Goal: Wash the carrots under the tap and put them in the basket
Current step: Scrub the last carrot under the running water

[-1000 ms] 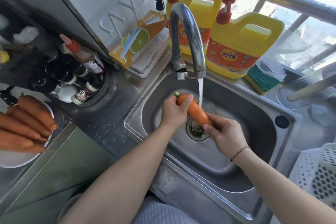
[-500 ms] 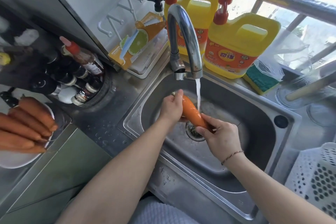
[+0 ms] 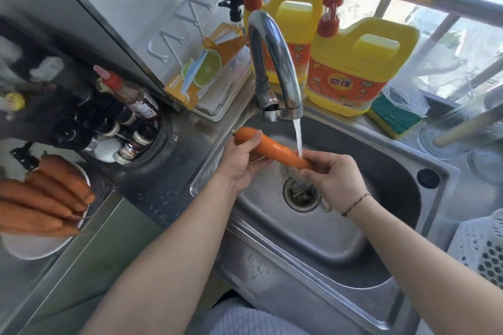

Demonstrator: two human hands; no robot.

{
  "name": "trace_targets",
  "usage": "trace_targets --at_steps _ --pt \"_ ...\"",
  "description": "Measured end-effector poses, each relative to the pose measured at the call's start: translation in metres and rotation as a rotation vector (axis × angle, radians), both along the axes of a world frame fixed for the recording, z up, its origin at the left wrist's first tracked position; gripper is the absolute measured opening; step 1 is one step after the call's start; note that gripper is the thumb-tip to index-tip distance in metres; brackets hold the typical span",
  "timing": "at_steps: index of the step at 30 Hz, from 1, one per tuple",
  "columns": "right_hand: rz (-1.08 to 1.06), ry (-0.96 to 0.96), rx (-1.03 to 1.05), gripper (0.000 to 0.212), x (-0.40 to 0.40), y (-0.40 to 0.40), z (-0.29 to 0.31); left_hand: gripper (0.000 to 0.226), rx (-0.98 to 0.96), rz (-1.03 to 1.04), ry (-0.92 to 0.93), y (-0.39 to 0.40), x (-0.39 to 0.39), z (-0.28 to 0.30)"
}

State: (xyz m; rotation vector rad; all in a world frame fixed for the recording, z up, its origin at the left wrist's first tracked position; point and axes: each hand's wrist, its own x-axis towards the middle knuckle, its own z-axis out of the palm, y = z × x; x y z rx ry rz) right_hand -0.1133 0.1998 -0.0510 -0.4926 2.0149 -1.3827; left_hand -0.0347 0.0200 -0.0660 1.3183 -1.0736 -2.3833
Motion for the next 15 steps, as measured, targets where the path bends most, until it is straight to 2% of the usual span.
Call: trace_targets --at_steps 4,7,9,11,13,15 --pt "-0.103 0.080 0.067 0.033 0.006 0.002 0.000 0.030 0.041 0.023 0.003 -0.001 0.001 -0.001" --pt "-0.069 0.154 0.119 0.033 0.006 0.001 -0.002 0.036 0.060 0.009 -0.023 0.006 0.000 -0.002" --pt "0.006 0.148 0.157 0.026 0.005 0.000 -0.004 0.038 0.048 -0.017 -0.040 0.011 -0.001 -0.004" --pt "0.084 -0.033 0.109 0.015 0.003 0.000 -0.007 0.034 0.019 -0.062 -0.041 0.013 -0.001 -0.006" --pt "0.087 -0.257 0.049 0.028 0.005 0.000 -0.010 0.034 -0.015 -0.113 -0.014 0.013 0.001 -0.008" --pt "0.044 -0.372 0.029 0.040 0.006 0.001 -0.009 0.044 -0.064 -0.162 0.036 0.018 0.002 -0.010"
